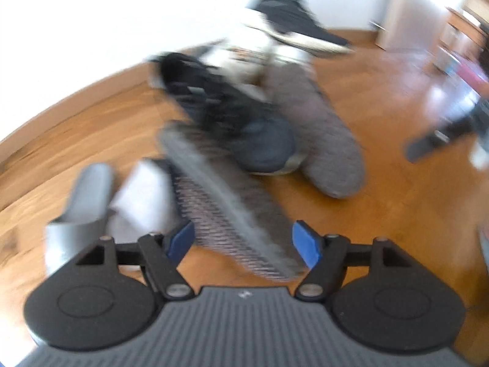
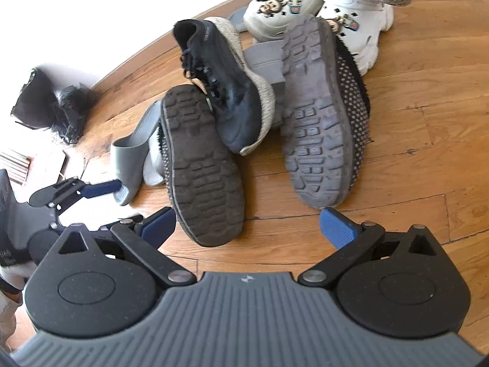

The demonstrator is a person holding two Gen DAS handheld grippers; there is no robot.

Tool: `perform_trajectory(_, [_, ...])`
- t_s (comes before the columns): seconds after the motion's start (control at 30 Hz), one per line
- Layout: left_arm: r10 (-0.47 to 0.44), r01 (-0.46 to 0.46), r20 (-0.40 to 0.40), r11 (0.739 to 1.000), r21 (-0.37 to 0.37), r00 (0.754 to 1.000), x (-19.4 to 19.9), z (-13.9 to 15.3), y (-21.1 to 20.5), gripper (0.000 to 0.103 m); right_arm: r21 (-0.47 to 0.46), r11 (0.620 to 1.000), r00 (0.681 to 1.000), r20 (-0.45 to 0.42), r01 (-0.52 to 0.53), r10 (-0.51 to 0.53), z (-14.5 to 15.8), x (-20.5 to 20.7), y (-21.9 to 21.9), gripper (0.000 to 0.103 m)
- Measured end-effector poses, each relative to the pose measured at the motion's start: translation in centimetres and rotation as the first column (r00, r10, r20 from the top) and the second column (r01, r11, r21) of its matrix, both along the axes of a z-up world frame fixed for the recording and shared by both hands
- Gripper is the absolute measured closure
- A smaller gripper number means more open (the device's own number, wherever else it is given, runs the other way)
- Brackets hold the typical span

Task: Organize scattered shoes
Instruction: 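Lower the slipper beside its mate and open the left tool, then grasp a grey slide sandal by its strap with the left tool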

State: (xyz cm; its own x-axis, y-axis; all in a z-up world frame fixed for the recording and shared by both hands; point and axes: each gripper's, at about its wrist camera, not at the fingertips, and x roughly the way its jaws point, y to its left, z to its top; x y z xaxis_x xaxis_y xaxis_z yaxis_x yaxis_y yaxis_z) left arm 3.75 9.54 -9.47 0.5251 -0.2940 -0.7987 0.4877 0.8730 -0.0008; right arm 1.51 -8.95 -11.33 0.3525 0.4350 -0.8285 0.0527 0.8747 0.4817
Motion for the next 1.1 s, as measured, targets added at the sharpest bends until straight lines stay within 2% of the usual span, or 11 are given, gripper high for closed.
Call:
perform_trajectory(0.03, [0.100, -0.100, 0.018, 0.995, 0.008, 0.995, 1.1, -0.3, 2.6, 0.024, 0.006, 1.000, 1.000, -0.007, -0.007, 0.007, 0.1, -0.1, 0.3, 0.001])
perform_trajectory(0.13, [0.248, -0.251, 0.052, 0.967, 0.040, 0.967, 3.4, -2.1, 7.0, 0.021, 0.021, 0.999, 0.999, -0.022, -0.039, 0.040, 0.2, -0.4, 1.4, 0.001])
perform_trajectory(0.27, [0.311, -0.323, 0.106, 0.938, 0.129, 0.945, 6.9, -5.1, 9.7, 0.021, 0.053, 0.998, 0.998, -0.055, -0.041, 0.044, -0.1, -0.5, 3.6, 0.001])
perform_trajectory(0.33, [0.315, -0.329, 0.106, 0.930, 0.162, 0.943, 8.2, -6.5, 10.4, 0.021, 0.067, 0.997, 0.997, -0.063, -0.032, 0.037, -0.3, -0.5, 4.8, 0.001])
perform_trajectory(0.4, [0.310, -0.317, 0.069, 0.929, 0.188, 0.948, 10.0, -8.5, 10.9, 0.021, 0.077, 0.997, 0.998, -0.062, -0.027, 0.032, -0.5, -0.8, 6.3, 0.001])
perform_trajectory(0.5, [0.281, -0.282, 0.025, 0.948, 0.147, 0.959, 10.7, -9.6, 11.7, 0.015, 0.109, 0.994, 0.997, -0.064, -0.023, 0.031, -0.8, -1.4, 8.6, 0.001])
perform_trajectory(0.63, [0.281, -0.280, 0.012, 0.953, 0.112, 0.960, 11.3, -10.8, 12.3, 0.006, 0.123, 0.992, 0.997, -0.072, 0.004, 0.005, -1.3, -1.7, 10.2, 0.001])
perform_trajectory(0.77, [0.288, -0.289, 0.022, 0.953, 0.095, 0.957, 10.8, -10.7, 12.8, 0.008, 0.126, 0.991, 0.995, -0.092, 0.046, -0.035, -1.3, -1.0, 11.5, 0.001])
perform_trajectory(1.0, [0.368, -0.368, 0.022, 0.920, 0.132, 0.929, 9.5, -11.0, 16.4, 0.009, 0.137, 0.990, 1.000, -0.012, 0.019, -0.017, 0.1, 0.8, 13.8, 0.001])
perform_trajectory(1.07, [0.429, -0.427, 0.015, 0.894, 0.136, 0.903, 8.6, -10.7, 18.8, 0.009, 0.148, 0.989, 1.000, -0.005, 0.024, -0.023, 0.1, 1.3, 14.4, 0.001])
perform_trajectory(1.1, [0.441, -0.438, 0.015, 0.888, 0.142, 0.897, 8.4, -10.7, 19.3, 0.010, 0.152, 0.988, 1.000, -0.004, 0.026, -0.026, 0.1, 1.4, 14.6, 0.001])
